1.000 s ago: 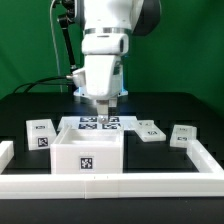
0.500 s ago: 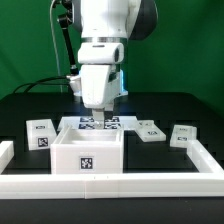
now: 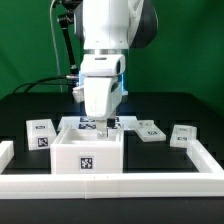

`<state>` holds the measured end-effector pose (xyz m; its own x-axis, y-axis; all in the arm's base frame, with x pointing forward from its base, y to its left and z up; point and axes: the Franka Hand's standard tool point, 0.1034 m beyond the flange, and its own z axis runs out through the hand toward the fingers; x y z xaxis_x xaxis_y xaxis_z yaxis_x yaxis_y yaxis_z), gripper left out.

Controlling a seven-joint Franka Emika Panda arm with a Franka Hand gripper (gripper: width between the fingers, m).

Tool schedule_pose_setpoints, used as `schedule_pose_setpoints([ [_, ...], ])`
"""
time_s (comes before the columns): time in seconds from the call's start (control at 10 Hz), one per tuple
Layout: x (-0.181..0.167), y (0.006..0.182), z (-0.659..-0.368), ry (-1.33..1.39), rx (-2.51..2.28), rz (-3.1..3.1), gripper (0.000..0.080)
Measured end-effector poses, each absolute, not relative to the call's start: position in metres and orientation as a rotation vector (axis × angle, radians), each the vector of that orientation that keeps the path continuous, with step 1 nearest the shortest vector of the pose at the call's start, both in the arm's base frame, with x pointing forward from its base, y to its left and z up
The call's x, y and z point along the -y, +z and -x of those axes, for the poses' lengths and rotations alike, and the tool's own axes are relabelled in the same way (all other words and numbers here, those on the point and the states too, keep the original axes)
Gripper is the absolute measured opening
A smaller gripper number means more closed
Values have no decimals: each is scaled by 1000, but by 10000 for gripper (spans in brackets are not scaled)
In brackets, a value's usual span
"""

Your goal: Assemble cabinet

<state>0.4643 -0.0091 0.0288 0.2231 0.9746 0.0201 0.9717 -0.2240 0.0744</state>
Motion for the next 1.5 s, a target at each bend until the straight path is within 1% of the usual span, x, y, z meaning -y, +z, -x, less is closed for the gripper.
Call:
schedule_pose_setpoints([
  [0.2,8,20,-460,83,-1938,-2428,798],
  [0.3,8,19,-460,82,-1938,-2429,770],
  [0.4,8,19,-460,81,-1938,-2429,770],
  [0.5,8,19,-459,81,-1938,-2430,589],
  [0.6,8,19,-459,81,-1938,-2430,589],
  [0.7,8,19,-459,81,-1938,-2430,407],
  [0.8,8,19,-459,81,-1938,-2430,271],
  [0.9,8,19,-459,81,-1938,-2430,92],
  [1.0,8,19,-459,81,-1939,-2430,92],
  [1.1,8,18,-459,80,-1936,-2432,37],
  [1.5,8,18,-459,80,-1936,-2432,37],
])
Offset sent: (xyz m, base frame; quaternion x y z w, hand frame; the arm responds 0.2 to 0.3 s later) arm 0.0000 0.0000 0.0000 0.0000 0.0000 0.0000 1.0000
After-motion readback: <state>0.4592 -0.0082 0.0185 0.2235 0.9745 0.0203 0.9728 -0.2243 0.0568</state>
